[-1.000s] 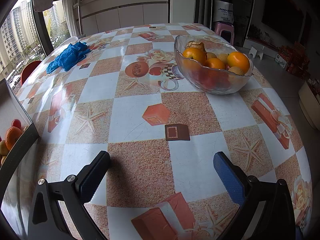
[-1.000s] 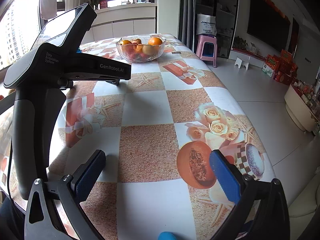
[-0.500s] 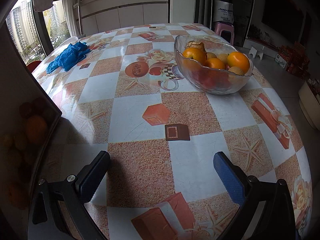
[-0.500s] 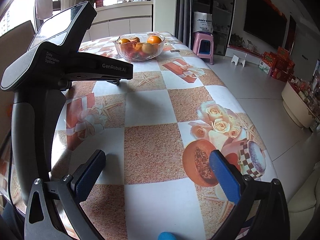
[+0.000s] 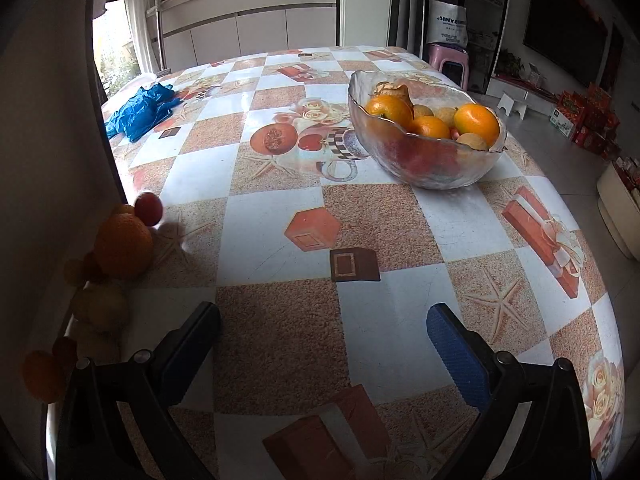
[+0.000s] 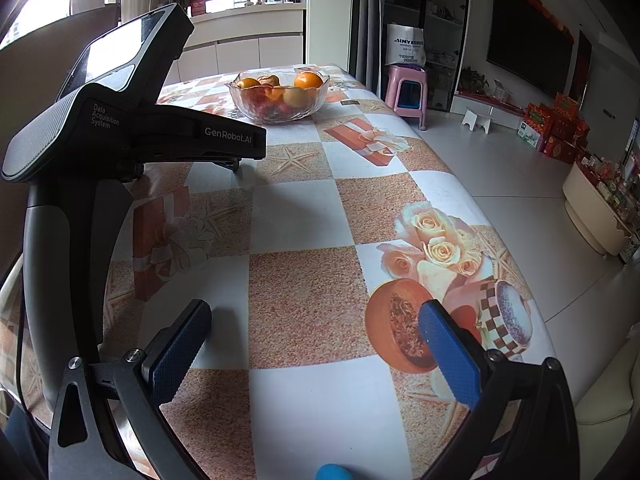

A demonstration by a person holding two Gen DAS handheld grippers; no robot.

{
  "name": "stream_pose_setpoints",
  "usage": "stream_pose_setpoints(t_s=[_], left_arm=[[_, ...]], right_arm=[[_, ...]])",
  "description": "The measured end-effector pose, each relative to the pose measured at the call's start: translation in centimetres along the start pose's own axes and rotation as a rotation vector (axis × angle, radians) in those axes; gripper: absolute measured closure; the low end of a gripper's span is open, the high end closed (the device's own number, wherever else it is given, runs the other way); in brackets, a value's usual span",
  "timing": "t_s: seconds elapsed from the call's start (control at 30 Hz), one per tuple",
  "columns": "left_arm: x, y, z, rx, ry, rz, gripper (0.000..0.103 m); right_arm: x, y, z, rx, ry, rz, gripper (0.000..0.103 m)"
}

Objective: Organize fruits

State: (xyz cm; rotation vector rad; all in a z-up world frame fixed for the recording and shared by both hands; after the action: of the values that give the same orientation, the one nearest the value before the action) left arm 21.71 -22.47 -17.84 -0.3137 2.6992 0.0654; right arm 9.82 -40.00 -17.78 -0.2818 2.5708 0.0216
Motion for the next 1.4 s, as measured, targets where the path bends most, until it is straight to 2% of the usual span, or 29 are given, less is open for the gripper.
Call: stream_pose_setpoints(t_s=[0.73,1.17,1.3,1.4], left_arm=[[0.0,-0.1,0.0,0.000,0.000,0.000,0.000],[-0.1,-0.1,0.0,0.000,0.000,0.000,0.000],[0.0,-0.1,0.0,0.001,0.000,0.000,0.000],[0.0,-0.1,0.0,0.001,0.008,0.017,0.000]], right_arm=[[0.2,0.1,0.1,-0.003,-0.018,0.001,0.000],[0.0,0.1,0.2,-0.007,0.001,0.005,0.000],[-0.3,0.1,0.5,-0.012,0.022,-0.001,0.000],[-1.3,0.1,0.9,-0.032,0.084,-0.029,0.000]])
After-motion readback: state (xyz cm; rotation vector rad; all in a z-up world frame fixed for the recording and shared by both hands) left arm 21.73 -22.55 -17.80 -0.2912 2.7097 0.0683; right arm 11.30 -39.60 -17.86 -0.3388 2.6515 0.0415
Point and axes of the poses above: each gripper's, at about its wrist camera, not at the fingertips, and z roughly the way its jaws point, y to its left, x to its underside, the point moved 3 cm from there along z, roughly the way its jaws point, and after that the axes turned 11 degrees about y, right-handed, at the moved point
